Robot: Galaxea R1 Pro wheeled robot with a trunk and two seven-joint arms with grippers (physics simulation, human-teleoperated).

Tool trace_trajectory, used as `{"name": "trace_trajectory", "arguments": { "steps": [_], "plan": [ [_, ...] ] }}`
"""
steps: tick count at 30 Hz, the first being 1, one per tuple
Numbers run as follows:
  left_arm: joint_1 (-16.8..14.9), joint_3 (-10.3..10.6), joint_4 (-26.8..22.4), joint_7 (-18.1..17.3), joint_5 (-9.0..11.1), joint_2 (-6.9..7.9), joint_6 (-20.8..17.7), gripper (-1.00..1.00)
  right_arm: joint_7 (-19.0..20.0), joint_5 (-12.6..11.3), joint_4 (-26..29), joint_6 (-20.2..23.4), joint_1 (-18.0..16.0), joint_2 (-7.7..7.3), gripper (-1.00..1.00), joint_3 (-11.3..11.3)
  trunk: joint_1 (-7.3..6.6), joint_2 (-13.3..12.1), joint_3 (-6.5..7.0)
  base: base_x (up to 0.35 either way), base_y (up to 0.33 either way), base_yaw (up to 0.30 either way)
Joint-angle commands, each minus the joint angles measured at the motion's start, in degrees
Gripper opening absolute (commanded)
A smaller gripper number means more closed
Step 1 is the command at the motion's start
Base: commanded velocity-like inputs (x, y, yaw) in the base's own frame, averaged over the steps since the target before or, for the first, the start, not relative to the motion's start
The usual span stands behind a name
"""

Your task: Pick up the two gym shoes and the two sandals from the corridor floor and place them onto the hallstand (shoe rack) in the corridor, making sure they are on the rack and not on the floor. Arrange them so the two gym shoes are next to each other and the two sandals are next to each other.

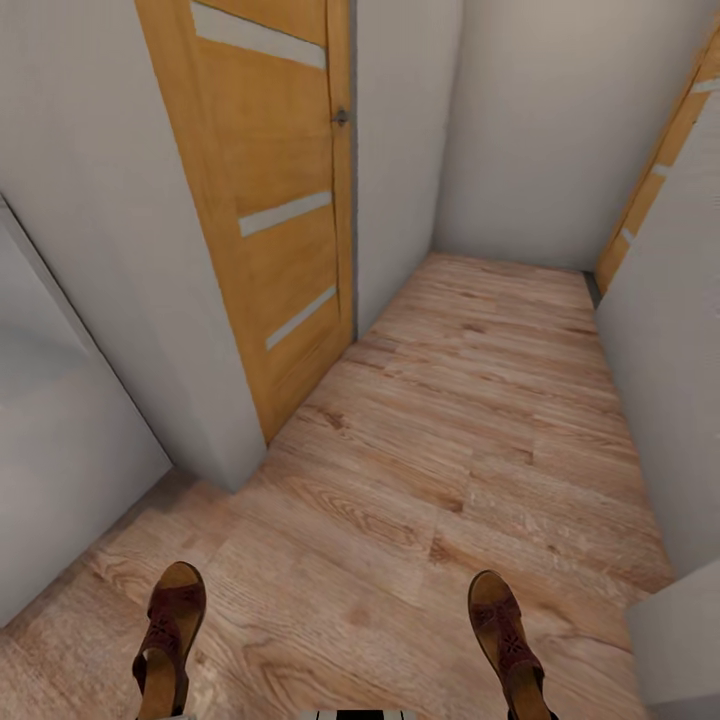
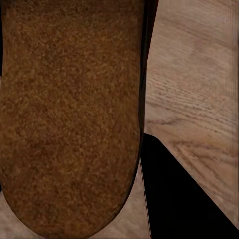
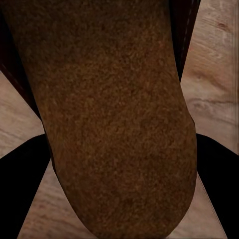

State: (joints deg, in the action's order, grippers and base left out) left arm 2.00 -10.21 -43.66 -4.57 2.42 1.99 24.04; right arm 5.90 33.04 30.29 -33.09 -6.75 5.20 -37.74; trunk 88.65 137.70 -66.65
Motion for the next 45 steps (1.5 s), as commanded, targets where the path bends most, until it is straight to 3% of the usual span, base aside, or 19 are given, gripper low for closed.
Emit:
{"name": "trace_trajectory", "arguments": {
  "steps": [1,15,45],
  "plan": [
    [0.0,-0.2,0.0,-0.4,0.0,-0.04,0.0,-1.0,0.6,0.1,0.0,-0.2,-0.1,0.07,-1.0,-0.5,-0.23,-0.4,0.24,0.0,0.0,-0.109],
    [0.0,0.1,0.0,-0.5,-0.2,-0.21,0.0,-1.0,0.7,0.4,-0.1,-0.2,-0.1,0.15,-1.0,-0.5,-0.23,-0.4,1.34,-0.004,0.017,-0.086],
    [0.0,-0.1,0.0,-0.4,0.3,-0.15,0.1,-1.0,0.6,0.4,-0.1,-0.1,-0.1,0.16,-1.0,-0.4,-0.23,-0.4,1.4,-0.132,0.279,0.022]
  ]
}}
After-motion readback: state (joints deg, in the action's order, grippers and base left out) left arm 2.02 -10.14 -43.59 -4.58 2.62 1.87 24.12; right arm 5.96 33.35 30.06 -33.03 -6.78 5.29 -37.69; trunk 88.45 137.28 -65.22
